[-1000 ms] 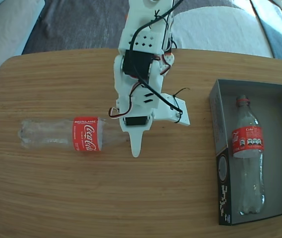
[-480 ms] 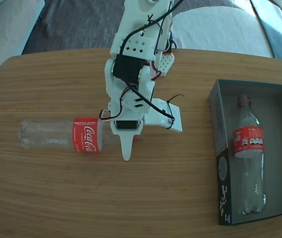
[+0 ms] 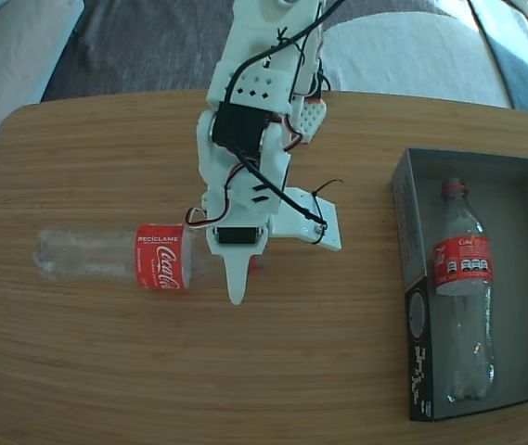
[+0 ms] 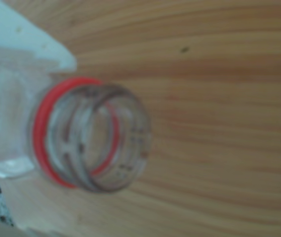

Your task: Grasp the bottles and put them in the box.

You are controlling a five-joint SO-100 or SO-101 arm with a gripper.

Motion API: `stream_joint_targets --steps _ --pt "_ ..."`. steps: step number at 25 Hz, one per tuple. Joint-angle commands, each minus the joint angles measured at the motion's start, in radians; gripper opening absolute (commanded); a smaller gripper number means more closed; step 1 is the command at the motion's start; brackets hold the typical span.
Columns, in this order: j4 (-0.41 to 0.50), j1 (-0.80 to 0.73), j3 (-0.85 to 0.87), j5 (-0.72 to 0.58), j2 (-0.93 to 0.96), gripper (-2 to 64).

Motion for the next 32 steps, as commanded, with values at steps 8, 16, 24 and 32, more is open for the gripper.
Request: stream_joint_targets --steps 8,16,24,32 --pt "0.005 -0.046 -0.008 0.005 0.006 42.9" --pt "0.006 -0.051 0.012 0.008 0.017 20.3" --pt "0.009 -0.051 0.012 0.012 0.023 7.2" --pt "0.011 -0.051 -0.025 0.011 0.026 7.2"
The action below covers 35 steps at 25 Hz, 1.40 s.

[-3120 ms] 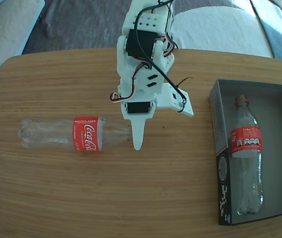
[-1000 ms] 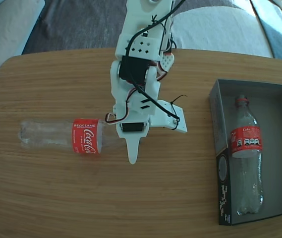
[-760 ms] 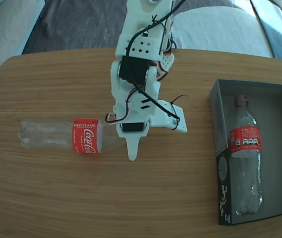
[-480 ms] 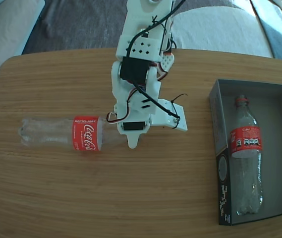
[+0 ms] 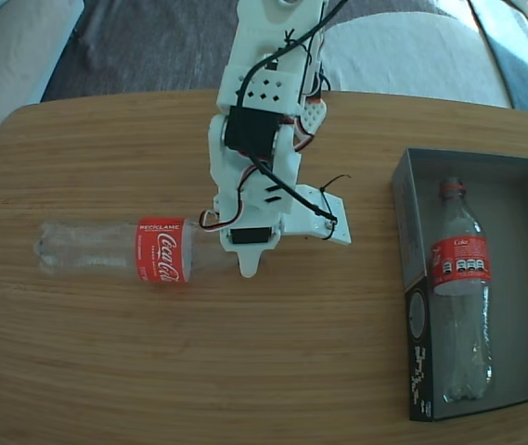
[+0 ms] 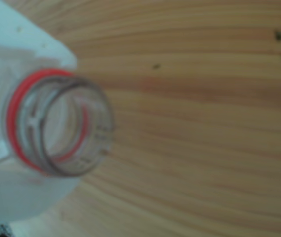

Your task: Grasp the bottles and put them in the box.

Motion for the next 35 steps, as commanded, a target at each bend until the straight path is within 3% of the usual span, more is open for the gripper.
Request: stream_joint_targets --steps 1,6,9,17,24,35 --pt "0.003 -0.005 -0.061 0.009 0.028 7.2" --pt "0.005 -0.012 -0.178 0.003 0.026 6.8" --pt "0.020 -0.031 -0.258 0.003 0.026 -0.9" --pt "0.103 -0.052 -0.339 0.003 0.026 -0.4" --pt "0.110 -0.077 -0.377 0.003 0.028 -0.4" --pt "0.219 -0.351 -0.721 0.002 0.026 -0.4"
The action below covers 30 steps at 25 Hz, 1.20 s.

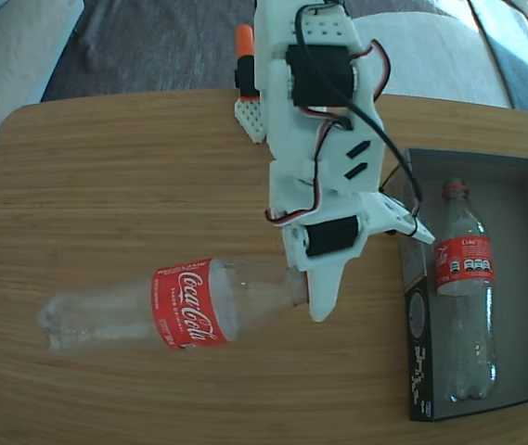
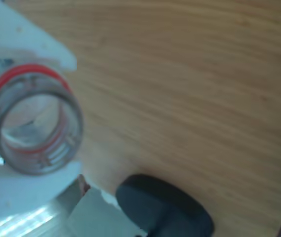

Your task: Grasp the bottles and put them in the box.

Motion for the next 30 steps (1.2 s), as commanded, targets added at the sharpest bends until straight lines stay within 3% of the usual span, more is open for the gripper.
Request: stream_joint_targets --steps 1,5,8,15,25,30 --pt "0.025 -0.095 -0.163 -0.005 0.026 -0.4" --pt "0.058 -0.230 -0.288 -0.012 0.026 -0.4" --pt "0.080 -0.324 -0.365 -0.091 0.026 -0.4" --pt "0.132 -0.678 -0.499 -0.179 0.008 -0.4" --pt "0.150 -1.083 -0.330 -0.189 0.009 -0.4" --pt "0.120 -1.180 -0.238 -0.192 0.003 -0.4"
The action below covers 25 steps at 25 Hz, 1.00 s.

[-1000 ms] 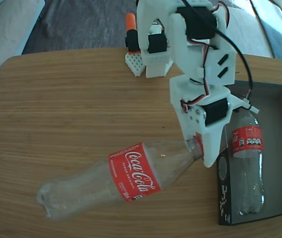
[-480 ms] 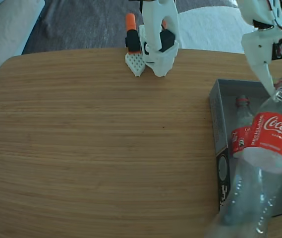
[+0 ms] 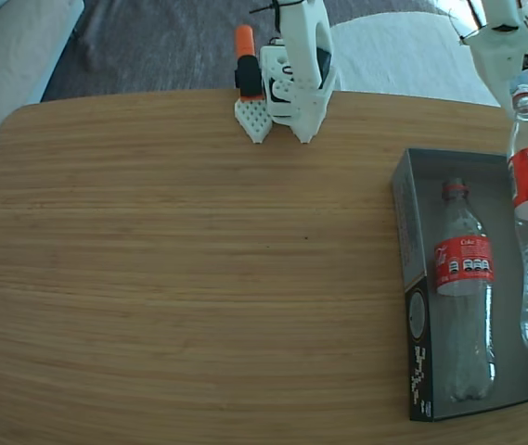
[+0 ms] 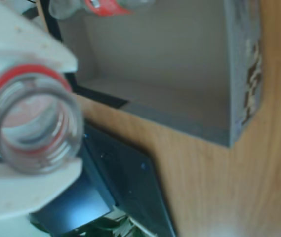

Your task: Grasp the bottles and put them in the box.

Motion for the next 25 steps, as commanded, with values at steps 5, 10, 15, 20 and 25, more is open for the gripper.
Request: stream_joint_targets --steps 5,10,15,20,25 --pt "-0.074 0.011 -0.052 -0.005 -0.094 -0.4" --pt "-0.123 0.026 -0.163 -0.005 -0.215 -0.4" --pt "-0.114 0.044 -0.288 -0.005 -0.313 -0.4" --pt "-0.126 0.035 -0.383 -0.005 -0.403 -0.5" --pt "-0.114 0.051 -0.486 -0.005 -0.514 -0.5"
